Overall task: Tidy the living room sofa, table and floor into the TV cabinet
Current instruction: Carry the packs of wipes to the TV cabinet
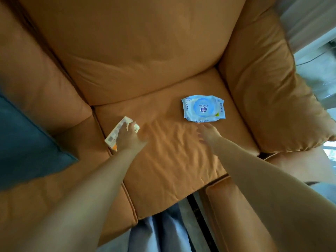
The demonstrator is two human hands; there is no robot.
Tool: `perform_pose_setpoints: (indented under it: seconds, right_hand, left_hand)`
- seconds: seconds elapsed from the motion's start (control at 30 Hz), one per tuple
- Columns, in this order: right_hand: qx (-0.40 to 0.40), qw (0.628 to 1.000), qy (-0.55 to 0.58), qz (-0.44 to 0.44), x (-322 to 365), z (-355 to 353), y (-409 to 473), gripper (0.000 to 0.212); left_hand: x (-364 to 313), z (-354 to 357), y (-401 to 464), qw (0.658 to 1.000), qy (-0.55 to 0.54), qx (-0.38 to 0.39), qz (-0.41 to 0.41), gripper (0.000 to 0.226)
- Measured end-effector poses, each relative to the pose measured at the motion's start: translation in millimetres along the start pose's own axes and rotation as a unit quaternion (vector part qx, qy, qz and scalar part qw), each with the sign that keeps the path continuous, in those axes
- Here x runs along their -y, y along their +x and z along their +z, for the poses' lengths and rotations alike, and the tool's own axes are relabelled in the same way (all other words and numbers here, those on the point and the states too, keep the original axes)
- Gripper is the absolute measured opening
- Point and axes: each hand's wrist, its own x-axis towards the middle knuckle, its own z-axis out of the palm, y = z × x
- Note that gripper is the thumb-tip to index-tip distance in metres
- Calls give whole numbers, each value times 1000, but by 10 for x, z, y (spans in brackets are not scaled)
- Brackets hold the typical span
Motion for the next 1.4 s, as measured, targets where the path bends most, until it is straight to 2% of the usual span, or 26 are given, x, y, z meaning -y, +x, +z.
perform_pose_setpoints:
  seconds: [0.07, 0.17, 0.23, 0.33, 0.4, 0.53, 0.6, 0.7, 0.8, 0.87, 0.97, 1.03, 1.13, 1.2, 1.3, 1.4]
  right_hand:
    - [-29, 999, 30, 25, -66, 87, 371, 10]
    - [-43, 993, 89, 63, -191, 164, 859, 28]
    - [-63, 987, 115, 89, -227, 188, 1081, 24]
    - [-69, 980, 124, 137, -254, 219, 1310, 19]
    - [-71, 970, 168, 161, -279, 243, 1463, 26]
    - [-102, 947, 266, 147, -252, 291, 1753, 29]
    - [-111, 941, 287, 141, -237, 325, 1859, 31]
    - [-120, 929, 321, 137, -300, 352, 1953, 37]
    - [-138, 924, 341, 102, -369, 365, 1919, 38]
    - [-145, 918, 363, 64, -389, 395, 1803, 34]
    - [-154, 907, 391, 34, -470, 432, 1586, 19]
    - [-156, 905, 394, 36, -552, 425, 1435, 13]
    - [-147, 909, 384, 64, -695, 347, 1207, 11]
    - [-127, 912, 384, 67, -797, 291, 1027, 14]
    - [-118, 909, 393, 71, -904, 251, 719, 35]
    - [-130, 915, 375, 77, -888, 249, 451, 30]
  left_hand:
    - [14, 138, 264, 1000, 4, -19, -9, 95]
    - [83, 308, 569, 997, 59, -18, -47, 110]
    - [167, 415, 749, 992, 102, -23, -73, 118]
    - [278, 525, 929, 990, 95, -14, -99, 120]
    - [355, 617, 990, 991, 89, -27, -93, 112]
    - [443, 760, 1027, 982, 119, -147, -12, 89]
    - [425, 797, 1060, 976, 92, -183, 70, 80]
    - [273, 794, 1037, 961, 43, -191, 196, 67]
    - [15, 744, 932, 952, 29, -202, 226, 50]
    - [-160, 724, 872, 964, 13, -183, 194, 50]
    - [-339, 715, 819, 982, -118, -113, 92, 46]
    - [-377, 696, 794, 977, -194, -69, 47, 44]
    - [-383, 627, 681, 963, -266, -13, 41, 37]
    - [-403, 556, 574, 957, -290, 14, 25, 30]
    - [-463, 428, 397, 961, -274, 36, 26, 24]
    - [-571, 311, 227, 966, -255, 45, 19, 31]
